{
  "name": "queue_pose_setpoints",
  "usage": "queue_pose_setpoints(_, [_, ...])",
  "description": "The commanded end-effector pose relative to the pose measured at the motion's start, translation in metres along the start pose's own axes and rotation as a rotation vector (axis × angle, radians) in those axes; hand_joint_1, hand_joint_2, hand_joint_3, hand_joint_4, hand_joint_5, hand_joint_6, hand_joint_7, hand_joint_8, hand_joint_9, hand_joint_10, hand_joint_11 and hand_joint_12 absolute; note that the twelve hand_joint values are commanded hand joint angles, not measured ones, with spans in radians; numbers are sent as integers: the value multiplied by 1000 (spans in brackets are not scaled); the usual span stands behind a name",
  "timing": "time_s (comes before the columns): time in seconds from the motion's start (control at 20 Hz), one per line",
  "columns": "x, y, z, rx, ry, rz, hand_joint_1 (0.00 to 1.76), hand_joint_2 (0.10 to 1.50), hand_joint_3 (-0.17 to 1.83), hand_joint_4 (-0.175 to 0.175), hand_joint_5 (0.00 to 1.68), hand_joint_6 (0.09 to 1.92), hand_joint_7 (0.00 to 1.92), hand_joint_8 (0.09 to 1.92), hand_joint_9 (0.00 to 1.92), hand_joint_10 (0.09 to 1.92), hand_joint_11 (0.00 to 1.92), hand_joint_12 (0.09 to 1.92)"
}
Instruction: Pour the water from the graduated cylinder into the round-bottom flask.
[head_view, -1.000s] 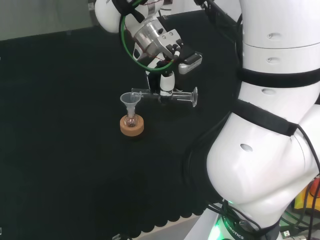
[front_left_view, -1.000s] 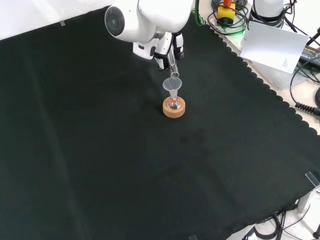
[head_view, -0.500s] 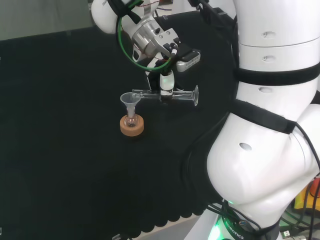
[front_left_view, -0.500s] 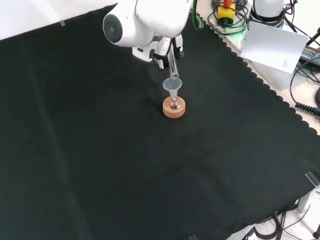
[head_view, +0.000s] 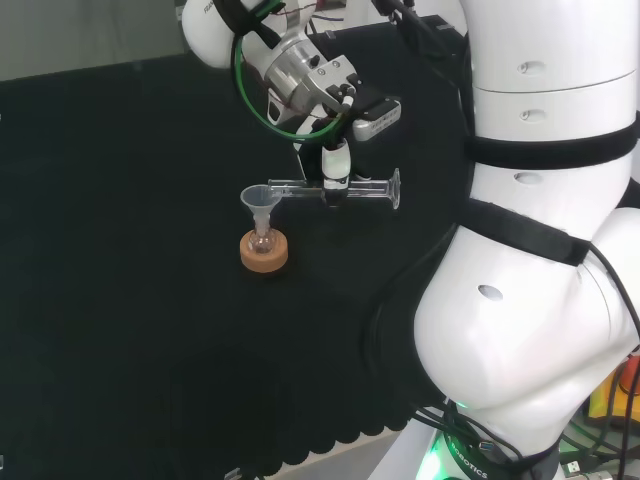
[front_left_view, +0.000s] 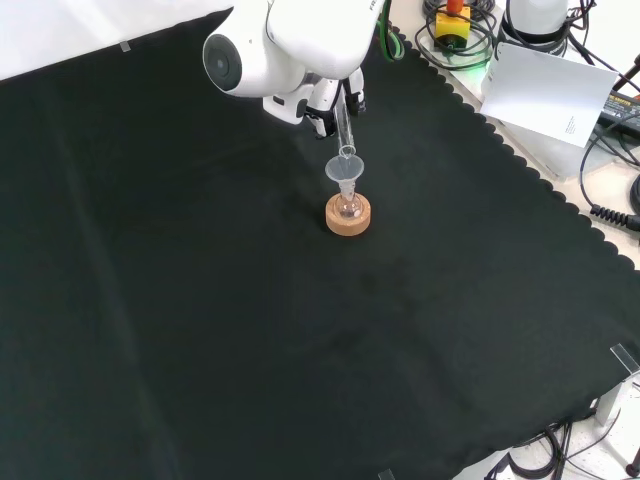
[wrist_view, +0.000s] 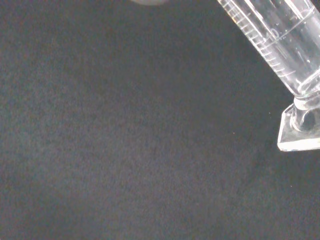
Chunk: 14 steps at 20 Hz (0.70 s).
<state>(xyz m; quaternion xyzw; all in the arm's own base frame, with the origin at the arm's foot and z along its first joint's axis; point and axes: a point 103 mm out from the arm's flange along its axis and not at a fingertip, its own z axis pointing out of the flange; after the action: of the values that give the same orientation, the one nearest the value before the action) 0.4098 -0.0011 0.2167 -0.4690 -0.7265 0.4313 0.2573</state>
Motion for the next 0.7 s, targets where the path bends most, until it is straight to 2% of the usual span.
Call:
queue_pose_setpoints(0.05, [-1,-1,-3,19,-12,8,1271,1082,0,-175,1032,897,1071,890,1511,87,1278,779])
queue_pose_setpoints(0.25, [2,-2,-7,43,-19,16,1271,1082,0,-175,1032,897,1071,890,1512,87,1279,778])
queue_pose_setpoints(0.7, [3,-4,-8,53,-20,24,1271,1082,0,-175,1031,897,1071,890,1513,87,1280,776])
